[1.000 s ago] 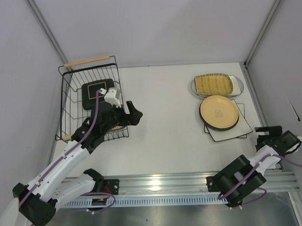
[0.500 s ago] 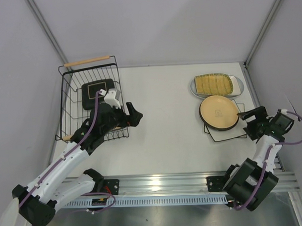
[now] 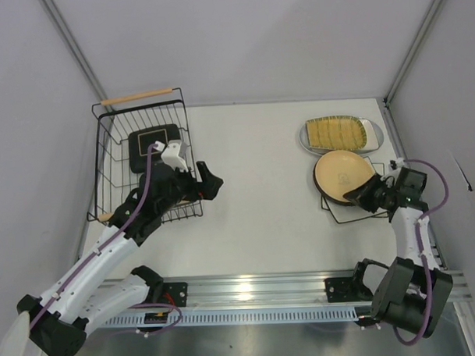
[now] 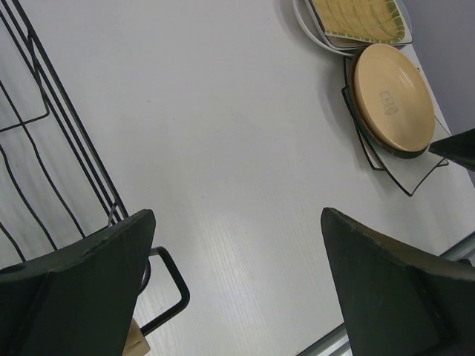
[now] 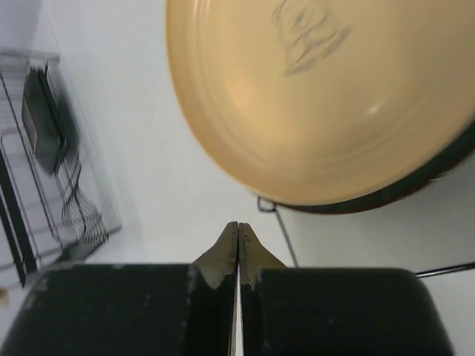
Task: Unload the plates from the dish rack
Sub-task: Place the plate on the table
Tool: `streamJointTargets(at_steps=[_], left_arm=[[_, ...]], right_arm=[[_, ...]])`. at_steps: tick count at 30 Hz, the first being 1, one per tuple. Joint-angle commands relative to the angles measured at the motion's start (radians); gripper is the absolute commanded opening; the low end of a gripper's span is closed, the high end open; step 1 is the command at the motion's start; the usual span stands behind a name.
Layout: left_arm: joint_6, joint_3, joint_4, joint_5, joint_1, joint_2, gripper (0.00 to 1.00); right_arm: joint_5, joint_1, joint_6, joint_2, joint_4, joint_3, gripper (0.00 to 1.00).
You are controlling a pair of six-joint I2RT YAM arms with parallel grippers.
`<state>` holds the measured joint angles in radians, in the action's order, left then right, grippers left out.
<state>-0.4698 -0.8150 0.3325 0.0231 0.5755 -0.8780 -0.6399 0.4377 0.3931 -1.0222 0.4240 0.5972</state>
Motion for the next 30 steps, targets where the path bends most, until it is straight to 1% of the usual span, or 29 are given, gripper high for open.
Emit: streamJointTargets(at_steps=[1,2,4,5,6,7,9,10,11,12,13,15,17,18,19,20,21,22,24,26,29,30], left_arm=[[0.011,-0.006,-0.010,0.008,-0.005,-0.004,1.00],[0.011,-0.006,-0.012,0.006,-0.005,-0.004,1.00],[0.011,-0.012,-0.004,0.008,-0.006,-0.006,1.00],[0.011,-0.015,-0.001,0.009,-0.005,-0.003,0.99],[0.011,-0.015,0.002,0.009,-0.005,0.000,1.00],[0.011,-0.013,0.003,0.009,-0.005,0.004,1.00],[0.008,-0.010,0.000,0.006,-0.005,0.013,1.00],[0.008,-0.009,0.002,0.000,-0.006,0.014,1.00],[0.007,-0.007,0.000,-0.005,-0.005,0.017,1.00],[0.002,-0.004,-0.004,-0.015,-0.006,0.022,0.99],[-0.001,-0.001,-0.018,-0.055,-0.005,0.024,1.00],[-0.018,0.010,-0.026,-0.095,-0.005,0.025,1.00],[-0.036,0.036,-0.058,-0.162,-0.005,0.037,1.00],[-0.055,0.049,-0.076,-0.195,-0.005,0.042,0.99],[-0.062,0.060,-0.087,-0.237,-0.005,0.054,0.99],[-0.072,0.077,-0.095,-0.248,-0.005,0.057,0.99],[-0.072,0.085,-0.099,-0.259,-0.005,0.063,1.00],[-0.070,0.092,-0.101,-0.270,-0.006,0.068,1.00],[-0.069,0.108,-0.105,-0.304,-0.006,0.079,1.00],[-0.059,0.109,-0.099,-0.324,-0.005,0.088,1.00],[-0.050,0.115,-0.093,-0.337,-0.005,0.100,1.00],[-0.047,0.116,-0.086,-0.336,-0.006,0.105,1.00]], right_arm=[[-0.144,-0.088,-0.040,-0.035,0.032,0.023,0.00],[-0.161,-0.146,-0.043,-0.039,0.018,0.021,0.00],[-0.159,-0.188,-0.046,-0.038,0.027,0.018,0.00],[-0.156,-0.236,-0.042,-0.039,0.022,0.015,0.00],[-0.140,-0.258,-0.037,-0.044,0.027,0.016,0.00],[-0.086,-0.281,-0.039,-0.068,0.068,0.024,0.00],[-0.041,-0.344,-0.037,-0.091,0.096,0.047,0.00],[0.032,-0.370,-0.034,-0.114,0.142,0.062,0.00],[0.063,-0.419,-0.030,-0.119,0.162,0.085,0.00],[0.080,-0.435,-0.025,-0.124,0.174,0.096,0.00],[0.112,-0.468,-0.022,-0.128,0.223,0.113,0.00],[0.221,-0.534,0.004,-0.134,0.272,0.168,0.00],[0.346,-0.583,0.019,-0.130,0.385,0.228,0.00],[0.482,-0.597,0.035,-0.127,0.435,0.292,0.00],[0.535,-0.605,0.039,-0.125,0.522,0.324,0.00],[0.637,-0.605,0.059,-0.118,0.562,0.351,0.00],[0.687,-0.605,0.064,-0.115,0.632,0.399,0.00],[0.722,-0.603,0.070,-0.118,0.660,0.420,0.00],[0.770,-0.605,0.087,-0.128,0.712,0.440,0.00],[0.766,-0.605,0.093,-0.144,0.769,0.432,0.00],[0.656,-0.605,0.092,-0.141,0.768,0.385,0.00],[0.649,-0.606,0.093,-0.139,0.775,0.374,0.00]])
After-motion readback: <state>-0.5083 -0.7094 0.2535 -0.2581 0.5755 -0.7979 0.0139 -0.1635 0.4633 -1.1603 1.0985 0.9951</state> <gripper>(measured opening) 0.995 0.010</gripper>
